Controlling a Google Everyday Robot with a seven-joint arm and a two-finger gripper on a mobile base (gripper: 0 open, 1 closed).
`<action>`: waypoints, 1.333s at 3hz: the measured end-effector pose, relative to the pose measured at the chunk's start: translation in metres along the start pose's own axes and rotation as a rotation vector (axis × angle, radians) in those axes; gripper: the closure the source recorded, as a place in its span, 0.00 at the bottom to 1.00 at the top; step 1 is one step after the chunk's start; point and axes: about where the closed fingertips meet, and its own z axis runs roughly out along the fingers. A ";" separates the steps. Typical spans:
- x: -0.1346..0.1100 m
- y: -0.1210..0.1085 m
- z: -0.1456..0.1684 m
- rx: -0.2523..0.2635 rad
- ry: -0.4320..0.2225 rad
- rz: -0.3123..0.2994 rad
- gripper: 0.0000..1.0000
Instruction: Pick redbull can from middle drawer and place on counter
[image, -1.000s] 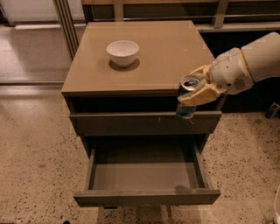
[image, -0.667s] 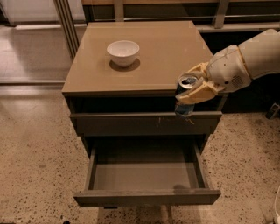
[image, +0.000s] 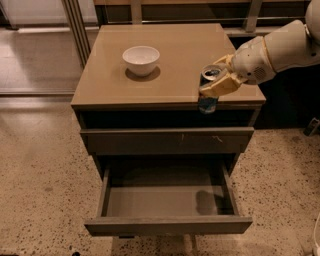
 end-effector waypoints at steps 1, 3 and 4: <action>0.004 -0.042 0.013 0.027 -0.024 0.027 1.00; 0.002 -0.101 0.032 0.054 -0.071 0.120 1.00; 0.005 -0.114 0.034 0.057 -0.061 0.191 1.00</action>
Offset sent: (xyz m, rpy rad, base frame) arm 0.1273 -0.0043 -0.0021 0.1159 0.0052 -0.1090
